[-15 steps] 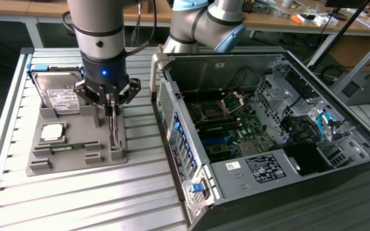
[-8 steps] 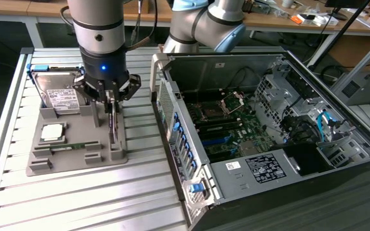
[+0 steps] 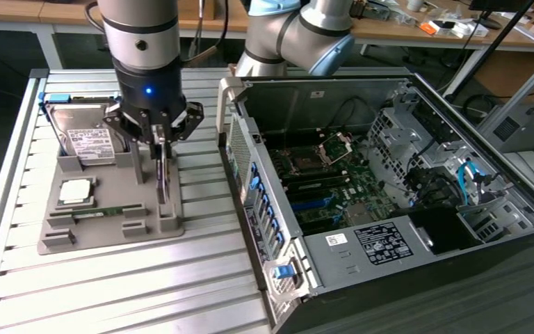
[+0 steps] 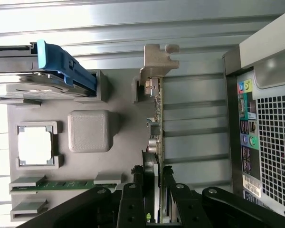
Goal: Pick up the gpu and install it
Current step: 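Pick up the gpu and move the gpu toward the slot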
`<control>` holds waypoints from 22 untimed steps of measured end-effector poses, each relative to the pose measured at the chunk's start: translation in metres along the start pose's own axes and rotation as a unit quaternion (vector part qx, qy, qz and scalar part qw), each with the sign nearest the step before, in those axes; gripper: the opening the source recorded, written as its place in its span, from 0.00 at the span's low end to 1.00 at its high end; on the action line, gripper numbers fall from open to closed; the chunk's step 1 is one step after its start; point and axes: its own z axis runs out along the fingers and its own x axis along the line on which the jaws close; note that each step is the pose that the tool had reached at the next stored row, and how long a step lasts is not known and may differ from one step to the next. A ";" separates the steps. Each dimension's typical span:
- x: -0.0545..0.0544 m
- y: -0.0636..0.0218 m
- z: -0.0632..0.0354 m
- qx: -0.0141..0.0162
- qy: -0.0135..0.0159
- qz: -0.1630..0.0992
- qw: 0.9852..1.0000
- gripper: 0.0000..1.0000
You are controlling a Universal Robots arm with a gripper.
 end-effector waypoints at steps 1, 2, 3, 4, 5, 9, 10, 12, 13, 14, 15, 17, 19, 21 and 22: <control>0.000 0.0001 -0.0014 0.000 0.000 0.000 1.000 0.27; 0.000 0.0001 -0.0029 0.000 0.000 0.000 1.000 0.27; 0.000 0.0002 -0.0043 0.000 0.000 0.000 1.000 0.27; 0.000 0.0002 -0.0056 0.000 0.000 0.000 1.000 0.27; 0.000 0.0003 -0.0070 0.000 0.000 0.000 1.000 0.27; 0.000 0.0007 -0.0147 0.000 0.000 0.000 1.000 0.27; 0.000 0.0007 -0.0167 0.000 0.000 0.000 1.000 0.27; 0.000 0.0009 -0.0198 0.000 0.000 0.000 1.000 0.27; -0.001 0.0010 -0.0214 0.000 0.000 0.000 1.000 0.27; -0.001 0.0010 -0.0230 0.000 0.000 0.000 1.000 0.27; -0.001 0.0011 -0.0245 0.000 0.000 0.000 1.000 0.27; -0.001 0.0012 -0.0277 0.000 0.000 0.000 1.000 0.27; -0.001 0.0014 -0.0308 0.000 0.000 0.000 1.000 0.27; -0.001 0.0015 -0.0342 0.000 0.000 0.000 1.000 0.27; -0.001 0.0016 -0.0356 0.000 0.000 0.000 1.000 0.27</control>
